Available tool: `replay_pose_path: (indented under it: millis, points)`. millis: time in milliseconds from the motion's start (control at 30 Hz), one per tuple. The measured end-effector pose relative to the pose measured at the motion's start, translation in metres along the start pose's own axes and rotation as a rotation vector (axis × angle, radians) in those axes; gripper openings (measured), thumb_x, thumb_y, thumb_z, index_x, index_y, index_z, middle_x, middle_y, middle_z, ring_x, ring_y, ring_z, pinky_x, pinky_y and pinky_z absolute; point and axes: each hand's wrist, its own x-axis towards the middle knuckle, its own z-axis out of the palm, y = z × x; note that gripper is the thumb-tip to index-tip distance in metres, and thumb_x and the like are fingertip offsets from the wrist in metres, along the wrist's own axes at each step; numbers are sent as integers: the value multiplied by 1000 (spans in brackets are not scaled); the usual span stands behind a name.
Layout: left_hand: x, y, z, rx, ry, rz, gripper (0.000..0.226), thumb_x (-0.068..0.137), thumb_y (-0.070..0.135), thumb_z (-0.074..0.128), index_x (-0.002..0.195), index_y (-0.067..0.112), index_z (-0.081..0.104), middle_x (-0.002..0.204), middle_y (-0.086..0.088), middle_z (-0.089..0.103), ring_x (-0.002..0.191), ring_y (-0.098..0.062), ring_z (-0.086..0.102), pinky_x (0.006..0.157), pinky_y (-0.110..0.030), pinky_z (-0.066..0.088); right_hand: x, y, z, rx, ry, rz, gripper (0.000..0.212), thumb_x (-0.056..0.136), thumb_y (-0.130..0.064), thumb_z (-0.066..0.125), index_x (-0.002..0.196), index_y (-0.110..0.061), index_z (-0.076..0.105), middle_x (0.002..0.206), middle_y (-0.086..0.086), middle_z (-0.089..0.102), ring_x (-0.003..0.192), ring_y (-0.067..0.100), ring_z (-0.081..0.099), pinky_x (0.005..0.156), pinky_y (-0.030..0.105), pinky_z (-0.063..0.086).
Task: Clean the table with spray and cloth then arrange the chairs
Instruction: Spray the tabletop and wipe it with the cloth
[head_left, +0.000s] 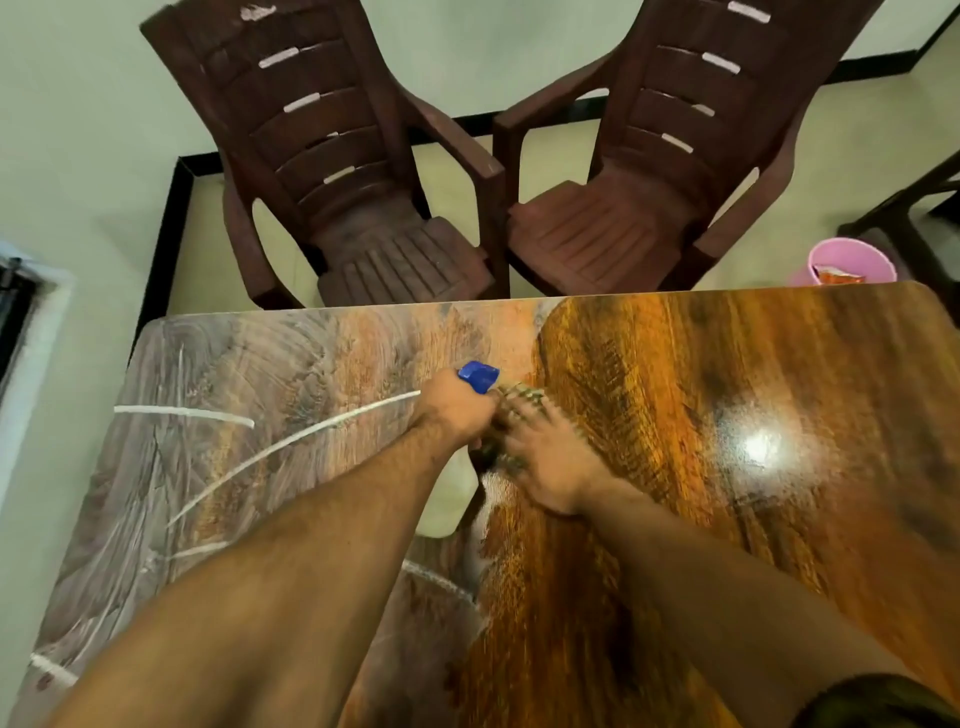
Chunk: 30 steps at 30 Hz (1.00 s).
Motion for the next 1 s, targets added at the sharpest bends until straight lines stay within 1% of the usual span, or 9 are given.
replay_pose_path:
  millis: [133, 267, 333, 467, 533, 667, 733, 900, 1000]
  points:
    - [12, 10, 0, -36, 33, -7, 26, 92, 32, 61, 82, 8, 64, 64, -10, 69, 48, -18, 66, 45, -20, 47, 26, 63, -26, 157, 127, 593, 61, 104, -52, 24, 159, -36, 3, 167, -4, -9, 152, 26, -15, 121, 58, -6]
    - [31, 14, -3, -38, 101, 27, 25, 91, 37, 63, 83, 13, 64, 70, -8, 70, 57, -20, 69, 56, -28, 56, 71, 77, -47, 220, 148, 736, 60, 105, -47, 27, 160, -31, 7, 168, -2, -7, 153, 31, -11, 120, 59, -8]
    - [37, 15, -6, -49, 131, 32, 22, 91, 34, 65, 79, 17, 60, 66, -4, 66, 56, -19, 65, 58, -30, 55, 90, 62, -51, 133, 124, 592, 61, 105, -46, 28, 159, -32, 5, 168, -1, -6, 153, 32, -11, 118, 60, -13]
    - [45, 13, -9, -7, 220, 12, 26, 88, 32, 67, 70, 19, 55, 67, -2, 59, 63, -20, 57, 61, -30, 49, 98, 32, -52, -5, -66, -24, 64, 100, -38, 38, 159, -24, 17, 167, -2, 7, 154, 23, -7, 123, 53, -4]
    - [46, 8, -10, -2, 211, 3, 25, 87, 34, 66, 71, 18, 57, 69, -3, 60, 64, -22, 58, 59, -29, 47, 98, 51, -55, -36, -36, -89, 63, 101, -48, 37, 158, -30, 19, 167, -6, 9, 154, 20, -4, 124, 49, -3]
    - [46, -8, -23, 14, 202, 6, 25, 88, 39, 65, 90, 14, 62, 73, -2, 57, 68, -19, 58, 59, -28, 46, 109, 81, -58, 112, 140, 579, 62, 102, -52, 29, 159, -34, 10, 168, -4, 0, 154, 26, -3, 122, 55, -4]
    - [46, -15, -33, 39, 226, 14, 34, 83, 43, 62, 95, 12, 63, 74, -2, 58, 70, -20, 60, 64, -33, 55, 122, 52, -57, 203, 156, 751, 62, 103, -48, 29, 159, -33, 6, 168, -2, -6, 153, 31, -8, 118, 61, -8]
    - [29, -23, -41, 115, 197, 38, 56, 65, 65, 44, 92, 20, 64, 84, -2, 67, 77, -24, 67, 72, -36, 60, 141, -36, -33, -122, -46, -6, 91, 93, -48, 52, 159, -25, -6, 167, -1, -10, 153, 26, -14, 121, 55, -8]
    - [8, -35, -45, 56, 179, 36, 35, 75, 51, 58, 81, 17, 61, 74, -5, 67, 67, -26, 68, 63, -36, 60, 155, -20, -37, -102, -19, 5, 77, 97, -43, 43, 159, -33, -1, 168, -4, -6, 153, 21, -10, 122, 54, -7]
